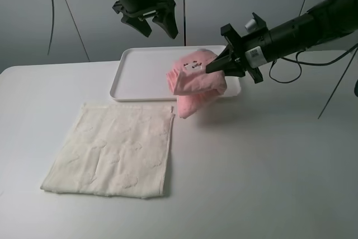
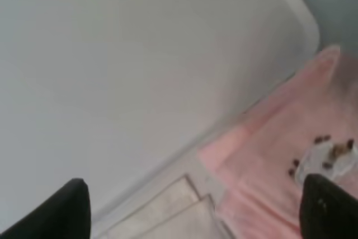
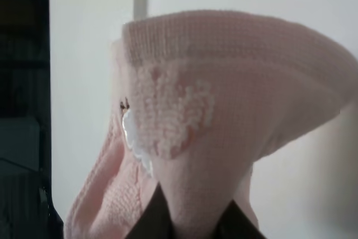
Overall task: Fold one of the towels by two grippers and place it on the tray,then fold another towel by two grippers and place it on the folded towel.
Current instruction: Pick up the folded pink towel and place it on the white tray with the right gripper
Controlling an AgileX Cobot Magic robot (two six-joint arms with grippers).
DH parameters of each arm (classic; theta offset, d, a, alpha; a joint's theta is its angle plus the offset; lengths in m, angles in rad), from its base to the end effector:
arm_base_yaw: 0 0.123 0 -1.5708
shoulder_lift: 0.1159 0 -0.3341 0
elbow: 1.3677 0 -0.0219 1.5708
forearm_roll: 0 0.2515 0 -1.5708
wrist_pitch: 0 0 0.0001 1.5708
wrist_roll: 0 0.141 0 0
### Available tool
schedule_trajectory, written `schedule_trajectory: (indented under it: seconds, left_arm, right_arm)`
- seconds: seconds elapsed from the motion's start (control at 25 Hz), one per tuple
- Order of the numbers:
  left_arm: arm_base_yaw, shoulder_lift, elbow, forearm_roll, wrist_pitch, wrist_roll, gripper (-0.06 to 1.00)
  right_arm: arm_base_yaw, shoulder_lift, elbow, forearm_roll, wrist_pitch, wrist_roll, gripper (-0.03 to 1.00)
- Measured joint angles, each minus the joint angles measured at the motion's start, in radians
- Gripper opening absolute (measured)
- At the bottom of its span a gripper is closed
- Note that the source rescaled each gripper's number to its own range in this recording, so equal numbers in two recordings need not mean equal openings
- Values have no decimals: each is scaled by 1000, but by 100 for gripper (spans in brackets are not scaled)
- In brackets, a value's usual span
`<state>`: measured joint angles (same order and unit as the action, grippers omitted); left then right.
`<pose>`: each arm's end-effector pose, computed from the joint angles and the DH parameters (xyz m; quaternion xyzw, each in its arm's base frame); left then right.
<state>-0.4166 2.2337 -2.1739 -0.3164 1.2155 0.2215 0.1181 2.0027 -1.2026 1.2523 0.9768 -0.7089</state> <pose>0.4752 -0.2553 0.2653 0.2797 0.9286 -0.1730 0.1718 0.3983 0.1591 0.1810 0.0012 0.8838 0.4592 0.0894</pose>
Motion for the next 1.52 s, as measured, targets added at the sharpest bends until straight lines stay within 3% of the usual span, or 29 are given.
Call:
schedule_trajectory:
  seconds: [0.12, 0.28, 0.44, 0.68, 0.88, 1.0, 1.08, 1.2, 1.52]
  left_arm:
    - [24, -98, 171, -20, -14, 32, 94]
    - [77, -271, 407, -113, -98, 132, 93]
    - [144, -400, 563, -145, -162, 187, 93]
    - [211, -439, 719, -145, -211, 201, 93]
    - [216, -443, 780, -147, -262, 219, 93]
    - [216, -443, 784, -151, -272, 234, 93]
    - [216, -444, 784, -154, -277, 240, 93]
    - [216, -444, 784, -154, -279, 245, 93]
    - [216, -445, 784, -156, -283, 248, 93]
  right_arm:
    - [0, 0, -102, -66, 23, 76, 8]
    - [0, 18, -238, -143, 42, 170, 8]
    - [6, 93, -379, -157, 76, 228, 8]
    - [62, 260, -633, -125, 115, 293, 8]
    - [91, 398, -830, 33, 133, 304, 8]
    - [101, 489, -898, 161, 133, 281, 8]
    - [103, 546, -921, 193, 109, 259, 8]
    - [103, 614, -927, 167, 45, 248, 8]
    - [103, 685, -927, -91, -87, 248, 8]
